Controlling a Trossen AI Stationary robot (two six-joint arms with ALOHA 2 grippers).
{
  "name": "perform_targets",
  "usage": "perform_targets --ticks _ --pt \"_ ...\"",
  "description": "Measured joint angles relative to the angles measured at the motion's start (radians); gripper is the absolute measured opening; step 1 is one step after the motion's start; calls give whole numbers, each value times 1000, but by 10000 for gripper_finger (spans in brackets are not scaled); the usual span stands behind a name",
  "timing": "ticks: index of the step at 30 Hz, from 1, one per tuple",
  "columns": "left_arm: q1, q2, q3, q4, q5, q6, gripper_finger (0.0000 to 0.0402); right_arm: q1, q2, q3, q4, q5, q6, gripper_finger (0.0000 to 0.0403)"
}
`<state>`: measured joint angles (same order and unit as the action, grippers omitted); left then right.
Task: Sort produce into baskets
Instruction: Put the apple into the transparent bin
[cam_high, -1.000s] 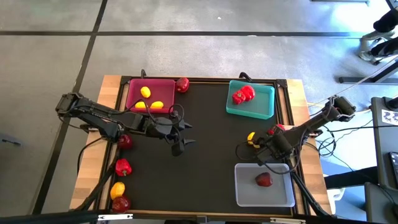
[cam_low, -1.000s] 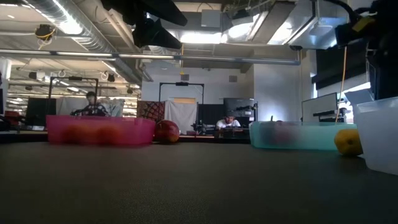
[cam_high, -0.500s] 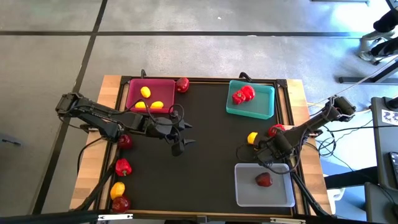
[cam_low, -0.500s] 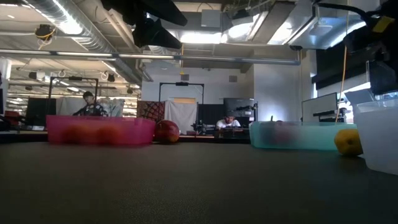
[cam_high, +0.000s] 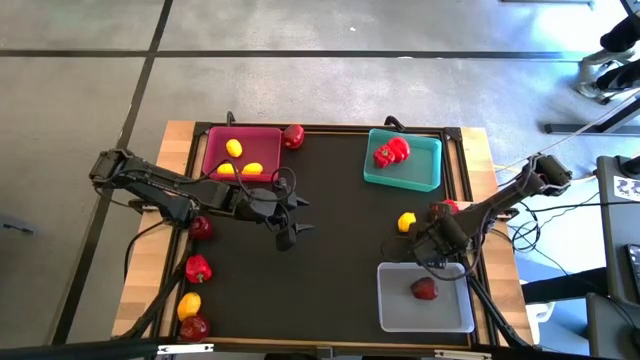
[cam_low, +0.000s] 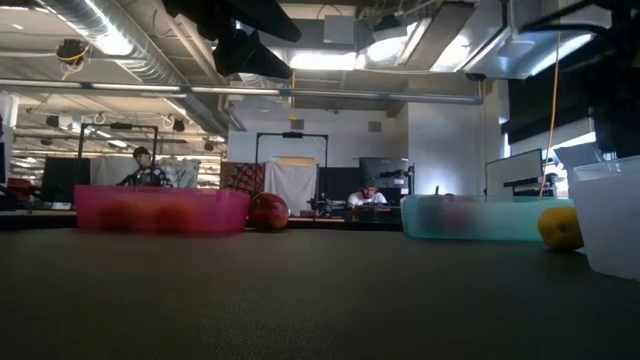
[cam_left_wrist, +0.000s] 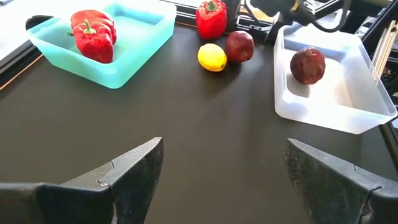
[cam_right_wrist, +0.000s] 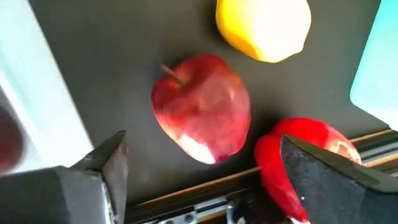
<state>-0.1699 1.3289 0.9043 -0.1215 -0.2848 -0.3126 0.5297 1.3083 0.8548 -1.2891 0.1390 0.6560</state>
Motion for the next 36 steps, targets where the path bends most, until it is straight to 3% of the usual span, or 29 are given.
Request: perform_targets --ticks 11,24,30,36 --pt "0 1 -19 4 0 -4 326 0 1 -102 105 51 -37 307" --pt "0 0 -27 6 -5 -20 326 1 0 -166 181 62 -26 180" --pt "0 0 -27 6 -6 -19 326 0 5 -126 145 59 20 144" --pt "0 0 -28 6 -9 -19 326 1 3 -11 99 34 40 136"
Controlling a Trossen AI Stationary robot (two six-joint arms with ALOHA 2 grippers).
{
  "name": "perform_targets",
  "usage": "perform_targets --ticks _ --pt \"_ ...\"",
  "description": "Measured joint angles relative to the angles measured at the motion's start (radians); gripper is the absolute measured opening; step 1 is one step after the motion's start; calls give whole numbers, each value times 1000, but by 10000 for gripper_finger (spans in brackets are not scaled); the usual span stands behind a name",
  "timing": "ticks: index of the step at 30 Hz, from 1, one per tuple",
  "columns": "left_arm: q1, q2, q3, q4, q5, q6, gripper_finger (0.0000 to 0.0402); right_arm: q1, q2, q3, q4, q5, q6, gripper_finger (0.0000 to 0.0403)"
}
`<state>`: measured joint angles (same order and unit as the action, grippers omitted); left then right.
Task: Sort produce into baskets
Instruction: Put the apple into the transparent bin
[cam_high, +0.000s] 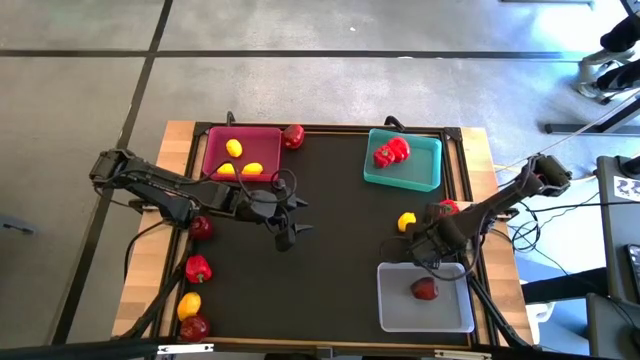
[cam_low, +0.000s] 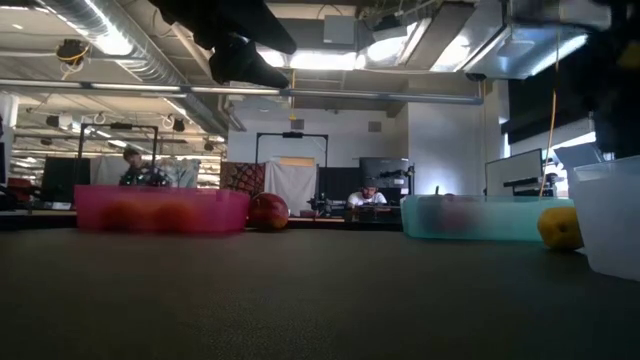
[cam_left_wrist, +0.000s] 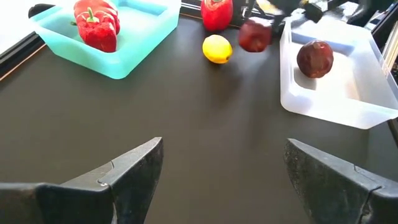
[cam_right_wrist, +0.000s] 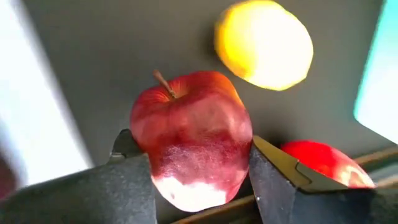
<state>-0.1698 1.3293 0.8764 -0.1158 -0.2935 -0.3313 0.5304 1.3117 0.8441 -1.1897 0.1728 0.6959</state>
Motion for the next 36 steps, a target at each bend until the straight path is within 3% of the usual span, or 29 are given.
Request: perform_targets --ticks 7,12,17,26,33,36 --pt "0 0 0 0 0 16 326 76 0 136 27 -63 45 136" --pt "0 0 0 0 0 19 326 184 -1 232 20 47 134 135" --pt "0 0 0 0 0 19 326 281 -1 254 144 146 181 135" --pt "-1 0 0 0 0 18 326 393 -2 140 434 342 254 135" --pt "-1 0 0 0 0 19 326 393 -1 -18 696 292 295 135" --pt "-1 0 0 0 0 18 326 393 0 -61 730 279 300 137"
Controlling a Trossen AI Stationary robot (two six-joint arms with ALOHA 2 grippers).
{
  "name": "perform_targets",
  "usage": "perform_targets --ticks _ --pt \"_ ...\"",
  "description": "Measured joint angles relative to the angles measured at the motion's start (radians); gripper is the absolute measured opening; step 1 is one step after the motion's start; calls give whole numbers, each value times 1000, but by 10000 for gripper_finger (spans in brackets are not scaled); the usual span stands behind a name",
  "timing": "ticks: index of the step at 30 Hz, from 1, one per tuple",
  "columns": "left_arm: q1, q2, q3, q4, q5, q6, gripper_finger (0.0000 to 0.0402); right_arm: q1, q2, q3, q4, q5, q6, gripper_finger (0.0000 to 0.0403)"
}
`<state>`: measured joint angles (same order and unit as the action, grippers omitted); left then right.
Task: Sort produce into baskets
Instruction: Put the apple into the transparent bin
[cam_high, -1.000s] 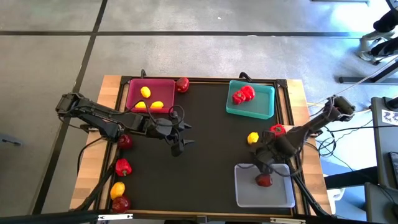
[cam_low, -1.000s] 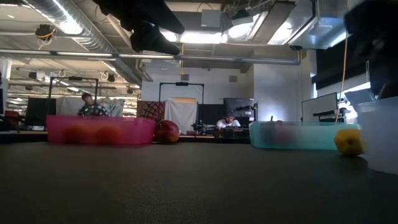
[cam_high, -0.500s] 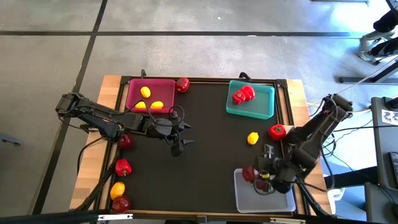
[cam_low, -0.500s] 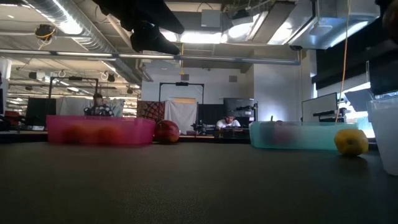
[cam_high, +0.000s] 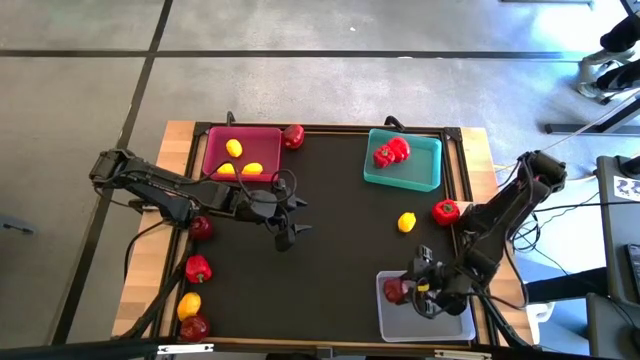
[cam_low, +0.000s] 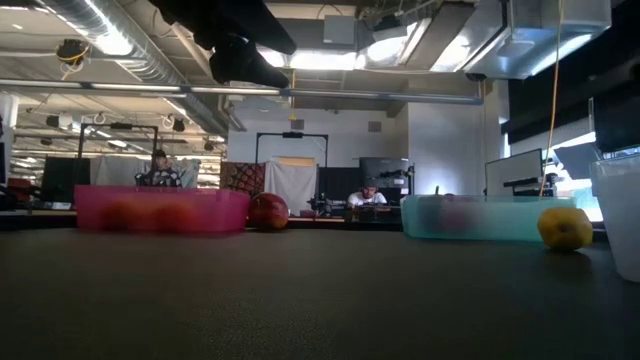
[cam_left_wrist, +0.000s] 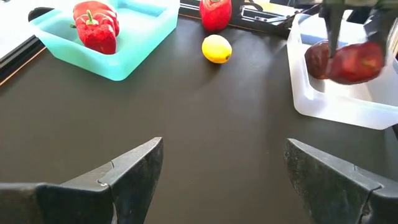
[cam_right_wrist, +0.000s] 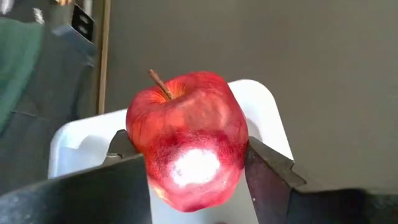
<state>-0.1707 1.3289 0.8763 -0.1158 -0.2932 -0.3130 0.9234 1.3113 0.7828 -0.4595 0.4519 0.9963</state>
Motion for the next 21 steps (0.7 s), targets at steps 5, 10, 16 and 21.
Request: perform_targets --ticks 5,10,16,21 --pt "0 0 0 0 0 0 326 0 0 -38 -4 -9 26 138" --pt "0 0 0 0 0 -1 326 -1 0 -41 -8 -18 27 139" --pt "0 0 0 0 0 -2 326 -1 0 -41 -16 -5 48 139" --pt "0 0 0 0 0 -2 326 -1 0 -41 -38 -9 118 149"
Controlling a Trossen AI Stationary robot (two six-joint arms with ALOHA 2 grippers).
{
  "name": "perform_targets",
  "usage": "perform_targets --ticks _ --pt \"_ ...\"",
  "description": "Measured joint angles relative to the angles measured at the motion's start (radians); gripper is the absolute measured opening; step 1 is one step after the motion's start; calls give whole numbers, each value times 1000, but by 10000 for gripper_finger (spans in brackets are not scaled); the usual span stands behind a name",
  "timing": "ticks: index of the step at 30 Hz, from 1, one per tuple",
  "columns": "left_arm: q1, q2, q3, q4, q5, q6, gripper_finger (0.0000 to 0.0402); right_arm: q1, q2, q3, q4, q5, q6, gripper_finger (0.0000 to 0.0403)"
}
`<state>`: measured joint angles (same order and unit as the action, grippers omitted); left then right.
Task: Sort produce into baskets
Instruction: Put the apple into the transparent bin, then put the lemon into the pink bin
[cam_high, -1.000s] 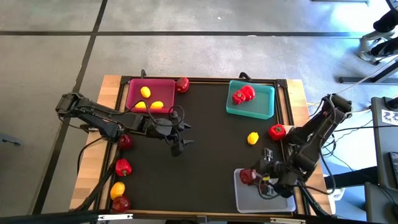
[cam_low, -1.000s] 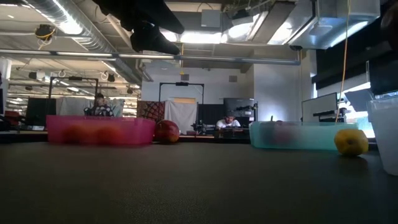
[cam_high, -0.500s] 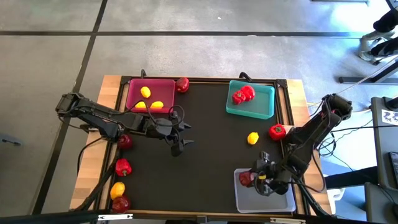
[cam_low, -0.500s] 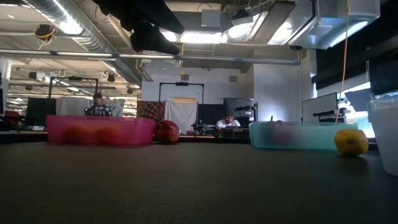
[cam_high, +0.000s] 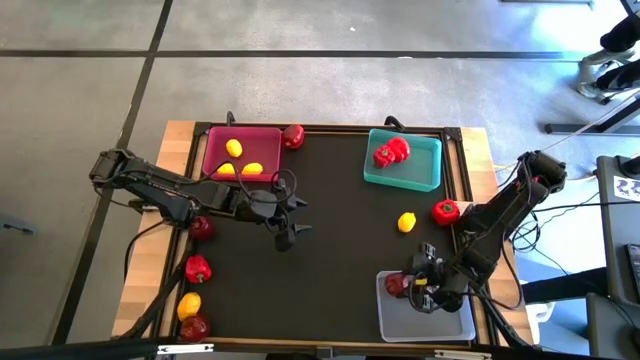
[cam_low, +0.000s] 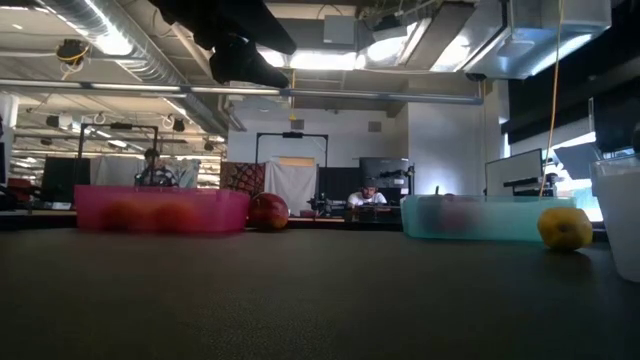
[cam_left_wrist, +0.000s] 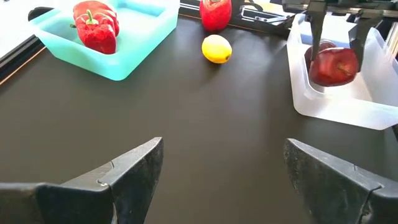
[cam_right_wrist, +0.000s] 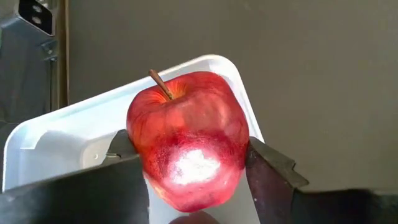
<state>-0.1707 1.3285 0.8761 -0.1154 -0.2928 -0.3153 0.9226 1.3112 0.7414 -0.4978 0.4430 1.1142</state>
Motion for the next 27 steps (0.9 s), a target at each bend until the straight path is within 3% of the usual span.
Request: perform_targets --ticks 11,17,27 --pt "0 0 0 0 0 0 326 0 0 3 -44 -52 34 264" --pt "0 0 0 0 0 -4 326 -15 -1 62 -123 -60 30 274" --pt "0 0 0 0 0 -11 326 -87 -1 230 -562 -78 -44 275"
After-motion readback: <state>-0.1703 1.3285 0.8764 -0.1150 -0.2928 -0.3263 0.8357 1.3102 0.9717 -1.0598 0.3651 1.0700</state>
